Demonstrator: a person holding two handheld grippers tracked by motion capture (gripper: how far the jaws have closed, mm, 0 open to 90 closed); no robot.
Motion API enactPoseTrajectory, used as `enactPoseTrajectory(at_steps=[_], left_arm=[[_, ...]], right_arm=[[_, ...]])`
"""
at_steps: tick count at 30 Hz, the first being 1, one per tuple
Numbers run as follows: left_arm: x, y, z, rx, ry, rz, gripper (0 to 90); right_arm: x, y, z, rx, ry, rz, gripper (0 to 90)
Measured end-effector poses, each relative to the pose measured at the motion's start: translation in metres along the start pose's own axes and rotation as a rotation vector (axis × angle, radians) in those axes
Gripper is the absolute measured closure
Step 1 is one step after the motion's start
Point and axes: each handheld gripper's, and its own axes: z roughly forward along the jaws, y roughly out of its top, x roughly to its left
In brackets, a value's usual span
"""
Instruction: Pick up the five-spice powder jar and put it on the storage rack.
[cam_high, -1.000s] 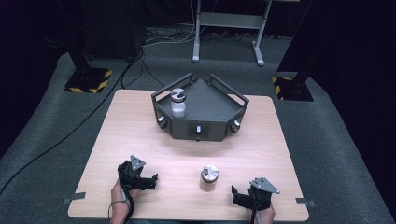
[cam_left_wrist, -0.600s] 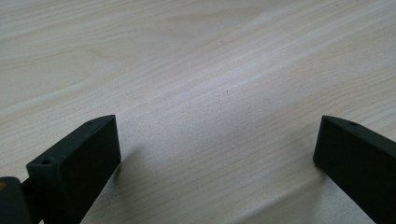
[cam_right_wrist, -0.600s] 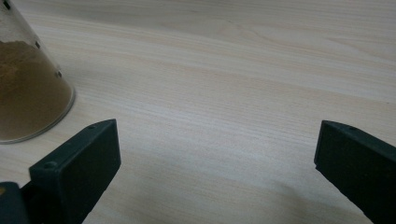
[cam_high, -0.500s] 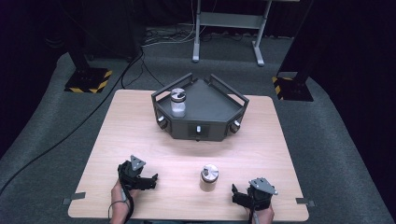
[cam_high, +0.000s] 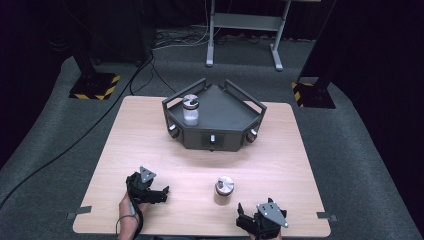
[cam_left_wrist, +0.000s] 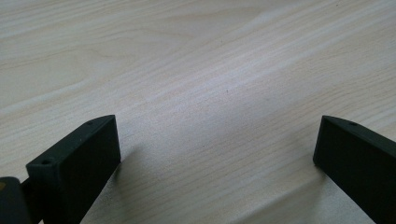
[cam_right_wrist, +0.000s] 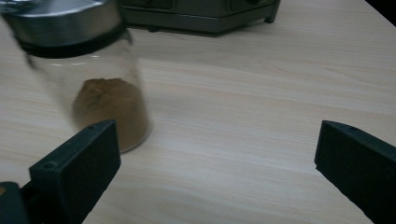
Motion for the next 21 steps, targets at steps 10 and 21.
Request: enactPoseTrajectory(at_steps=[10, 21], left_arm=[[-0.001, 0.0, 0.0, -0.003, 0.001, 0.0, 0.5], [0.0, 0.0, 0.0, -0.001, 0.001, 0.001, 0.4]], right_arm=[[0.014, 0.003, -0.002, 0.008, 0.095, -0.05, 0.0], [0.022, 0.009, 0.022, 0.026, 0.169, -0.084, 0.0]])
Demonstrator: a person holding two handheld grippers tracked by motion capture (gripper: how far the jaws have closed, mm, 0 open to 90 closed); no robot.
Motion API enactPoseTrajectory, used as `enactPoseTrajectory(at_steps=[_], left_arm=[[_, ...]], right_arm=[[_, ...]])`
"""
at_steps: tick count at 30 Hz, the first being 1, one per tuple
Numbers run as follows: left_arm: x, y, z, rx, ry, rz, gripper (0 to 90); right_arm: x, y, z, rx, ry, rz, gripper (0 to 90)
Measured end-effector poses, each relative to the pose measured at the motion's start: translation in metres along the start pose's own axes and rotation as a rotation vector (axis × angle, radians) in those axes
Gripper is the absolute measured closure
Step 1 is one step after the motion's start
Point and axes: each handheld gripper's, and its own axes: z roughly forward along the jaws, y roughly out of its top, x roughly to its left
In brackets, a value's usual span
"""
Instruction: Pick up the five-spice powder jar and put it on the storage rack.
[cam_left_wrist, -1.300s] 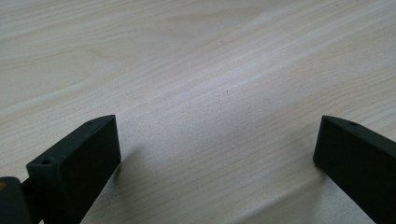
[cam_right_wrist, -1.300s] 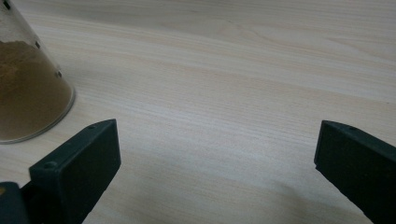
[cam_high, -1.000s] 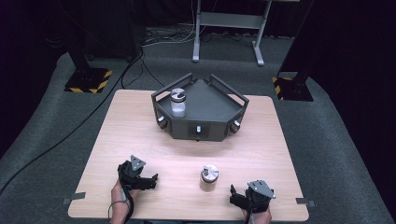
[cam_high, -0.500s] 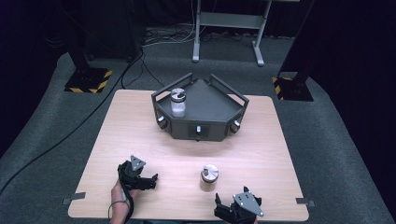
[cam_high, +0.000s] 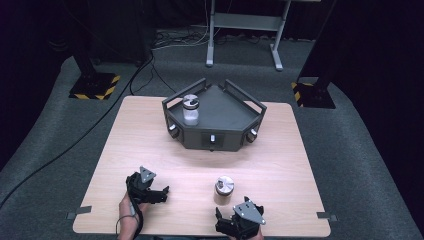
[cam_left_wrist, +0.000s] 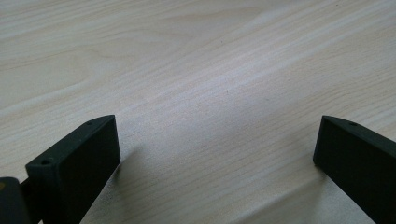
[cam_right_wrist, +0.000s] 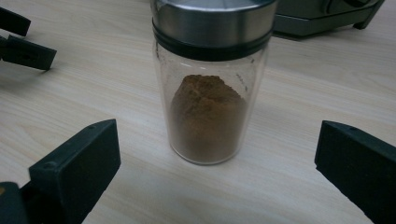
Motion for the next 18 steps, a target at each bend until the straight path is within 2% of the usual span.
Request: enactPoseTrajectory(at_steps=[9, 18], left_arm=[[0.0, 0.0, 0.0, 0.001, 0.0, -0.001, 0.4], [0.0, 0.0, 0.0, -0.001, 0.002, 0.001, 0.3]], right_arm=[[0.002, 0.005, 0.019, -0.014, -0.004, 0.002, 0.0], [-0.002, 0.005, 0.032, -0.026, 0.006, 0.018, 0.0]])
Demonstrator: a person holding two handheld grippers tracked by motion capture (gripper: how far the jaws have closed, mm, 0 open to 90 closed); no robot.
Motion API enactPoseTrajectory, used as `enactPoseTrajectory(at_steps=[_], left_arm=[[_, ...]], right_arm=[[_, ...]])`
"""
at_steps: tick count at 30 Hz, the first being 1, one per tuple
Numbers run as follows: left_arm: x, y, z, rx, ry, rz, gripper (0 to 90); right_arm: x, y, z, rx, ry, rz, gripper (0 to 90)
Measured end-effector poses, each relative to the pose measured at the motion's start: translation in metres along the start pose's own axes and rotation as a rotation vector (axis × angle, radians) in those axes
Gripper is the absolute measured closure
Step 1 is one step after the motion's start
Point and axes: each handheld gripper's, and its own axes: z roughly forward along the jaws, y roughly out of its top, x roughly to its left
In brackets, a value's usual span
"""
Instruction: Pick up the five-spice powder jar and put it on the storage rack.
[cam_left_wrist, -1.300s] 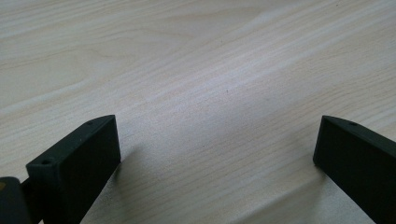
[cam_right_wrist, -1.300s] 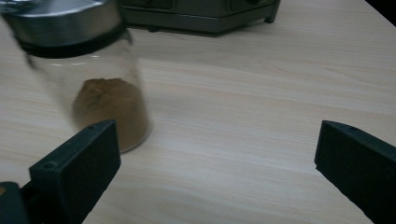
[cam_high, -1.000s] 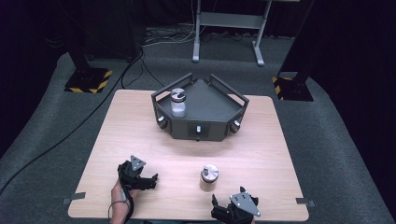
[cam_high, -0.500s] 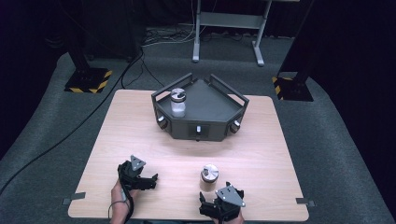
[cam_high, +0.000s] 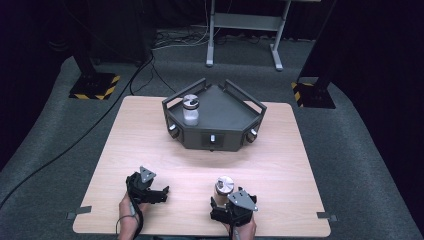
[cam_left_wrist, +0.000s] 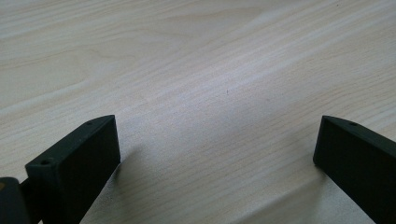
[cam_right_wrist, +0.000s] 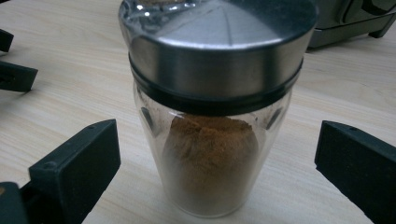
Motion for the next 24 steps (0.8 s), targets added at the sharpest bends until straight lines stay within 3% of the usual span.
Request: enactPoseTrajectory(at_steps=[12, 17, 24], left_arm=[[-0.001, 0.0, 0.0, -0.002, 0.004, 0.0, 0.4], [-0.002, -0.001, 0.0, -0.003, 0.006, 0.002, 0.4], [-0.002, -0.001, 0.0, -0.004, 0.007, 0.002, 0.3]], right_arm=[[-0.003, 0.0, 0.015, 0.002, 0.006, 0.008, 0.1], [-0.007, -0.004, 0.014, -0.026, 0.019, 0.016, 18.1], [-0.008, -0.003, 0.015, -0.021, 0.039, -0.009, 28.7]])
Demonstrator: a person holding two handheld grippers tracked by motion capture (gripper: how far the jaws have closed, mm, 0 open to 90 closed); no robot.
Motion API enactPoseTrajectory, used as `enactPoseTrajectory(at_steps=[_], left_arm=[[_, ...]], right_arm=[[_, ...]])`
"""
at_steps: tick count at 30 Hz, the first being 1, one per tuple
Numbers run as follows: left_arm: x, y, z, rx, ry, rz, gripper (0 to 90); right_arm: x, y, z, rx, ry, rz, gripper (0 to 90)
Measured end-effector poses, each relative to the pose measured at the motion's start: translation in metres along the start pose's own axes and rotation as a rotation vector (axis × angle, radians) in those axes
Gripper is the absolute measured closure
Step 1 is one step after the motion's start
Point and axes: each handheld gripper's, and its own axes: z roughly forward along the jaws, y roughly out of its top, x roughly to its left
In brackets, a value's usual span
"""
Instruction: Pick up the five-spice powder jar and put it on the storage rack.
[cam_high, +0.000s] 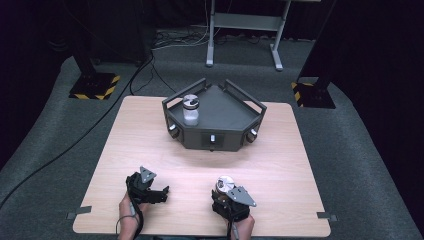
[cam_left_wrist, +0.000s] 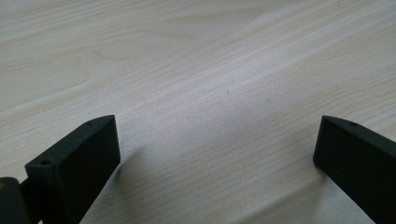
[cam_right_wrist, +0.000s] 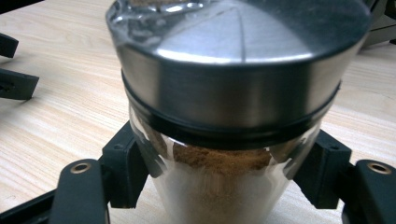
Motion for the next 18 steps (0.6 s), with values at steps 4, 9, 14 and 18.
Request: enactPoseTrajectory(at_steps=[4, 9, 14, 18], left_arm=[[0.0, -0.0001, 0.0, 0.0, 0.0, 0.0, 0.4], [-0.0002, -0.0001, 0.0, 0.0, 0.001, 0.0, 0.4], [-0.0001, 0.0, 0.0, 0.0, 0.0, 0.0, 0.5], [-0.0001, 0.0, 0.0, 0.0, 0.0, 0.0, 0.5]], right_arm=[[0.0002, -0.0005, -0.0001, -0.003, -0.001, -0.014, 29.5], [0.0, -0.0007, -0.0001, -0.005, 0.0, -0.022, 29.7], [-0.0017, -0.0008, -0.0004, -0.005, 0.015, -0.034, 29.8], [-0.0018, -0.0002, -0.0011, -0.004, 0.019, -0.04, 29.8]])
